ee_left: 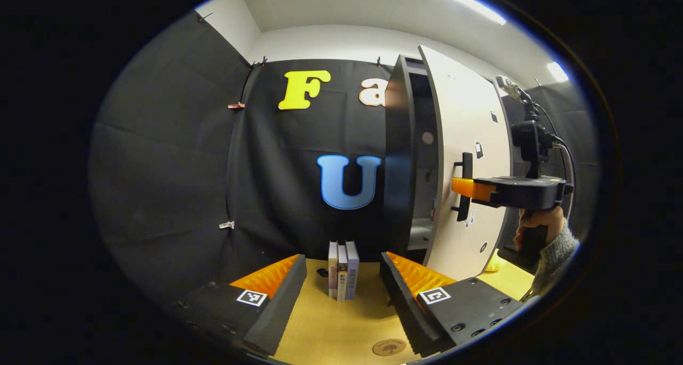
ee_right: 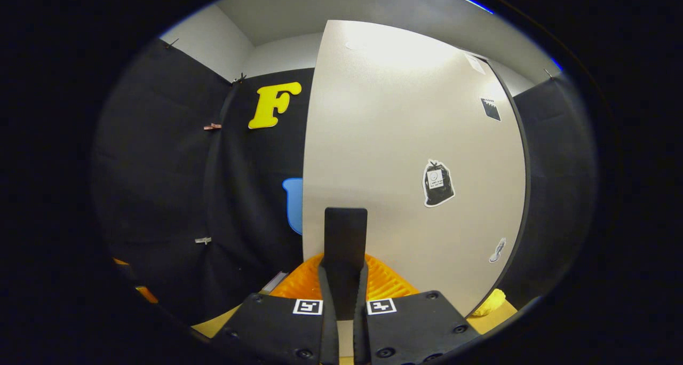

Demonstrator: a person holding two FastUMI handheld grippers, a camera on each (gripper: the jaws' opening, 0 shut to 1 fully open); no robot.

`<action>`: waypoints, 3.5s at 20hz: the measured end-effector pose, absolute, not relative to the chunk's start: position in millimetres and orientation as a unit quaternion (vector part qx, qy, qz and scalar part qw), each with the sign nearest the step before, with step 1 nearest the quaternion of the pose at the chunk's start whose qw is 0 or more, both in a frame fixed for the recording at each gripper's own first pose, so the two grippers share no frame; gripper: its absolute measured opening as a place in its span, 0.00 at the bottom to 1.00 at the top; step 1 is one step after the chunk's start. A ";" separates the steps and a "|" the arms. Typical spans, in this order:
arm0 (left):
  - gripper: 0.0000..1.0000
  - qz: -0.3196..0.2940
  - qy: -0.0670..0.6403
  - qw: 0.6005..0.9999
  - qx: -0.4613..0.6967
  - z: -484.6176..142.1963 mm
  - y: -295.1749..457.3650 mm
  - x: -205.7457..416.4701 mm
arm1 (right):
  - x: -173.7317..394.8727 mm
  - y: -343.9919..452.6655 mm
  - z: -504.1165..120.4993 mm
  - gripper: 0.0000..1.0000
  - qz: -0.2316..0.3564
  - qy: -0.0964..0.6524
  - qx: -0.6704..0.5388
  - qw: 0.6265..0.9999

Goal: Open the cabinet door with the right hand, grasp the bottle in the cabinet with the left hand and place it on the coaster, then close the cabinet door with the right hand.

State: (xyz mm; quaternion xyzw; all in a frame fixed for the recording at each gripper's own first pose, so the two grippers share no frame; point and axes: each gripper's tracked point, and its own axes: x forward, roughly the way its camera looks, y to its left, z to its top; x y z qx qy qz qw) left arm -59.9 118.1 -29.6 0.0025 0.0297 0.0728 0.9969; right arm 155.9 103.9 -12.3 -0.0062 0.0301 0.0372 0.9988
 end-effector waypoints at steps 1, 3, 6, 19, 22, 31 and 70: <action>0.88 0.067 0.029 0.997 0.007 -27.1 111.4 -61.3 | 149.9 100.8 -10.5 0.15 0.042 0.033 -0.008 0.999; 0.88 0.054 0.028 0.998 0.013 -25.2 98.4 -62.4 | 135.5 93.6 -9.7 0.15 0.046 0.041 -0.009 0.998; 0.88 0.030 0.024 0.999 0.018 -19.8 75.6 -66.2 | 109.5 81.0 -6.2 0.15 0.047 0.044 -0.012 0.998; 0.88 -0.127 0.024 0.992 0.008 -18.4 -37.3 -38.1 | 22.8 -4.0 7.7 0.14 0.003 0.057 0.006 0.998; 0.88 -0.150 0.021 0.988 0.009 -16.3 -60.3 -22.0 | 10.9 -21.7 9.4 0.14 -0.013 0.055 0.014 0.998; 0.88 -0.171 0.019 0.985 0.015 -15.1 -125.2 18.9 | -17.1 -80.8 13.7 0.13 -0.032 0.058 0.050 0.997; 0.93 -0.089 0.036 0.995 -0.011 -52.5 -153.6 370.5 | -96.0 -417.2 20.1 0.60 -0.414 -0.006 -0.071 0.908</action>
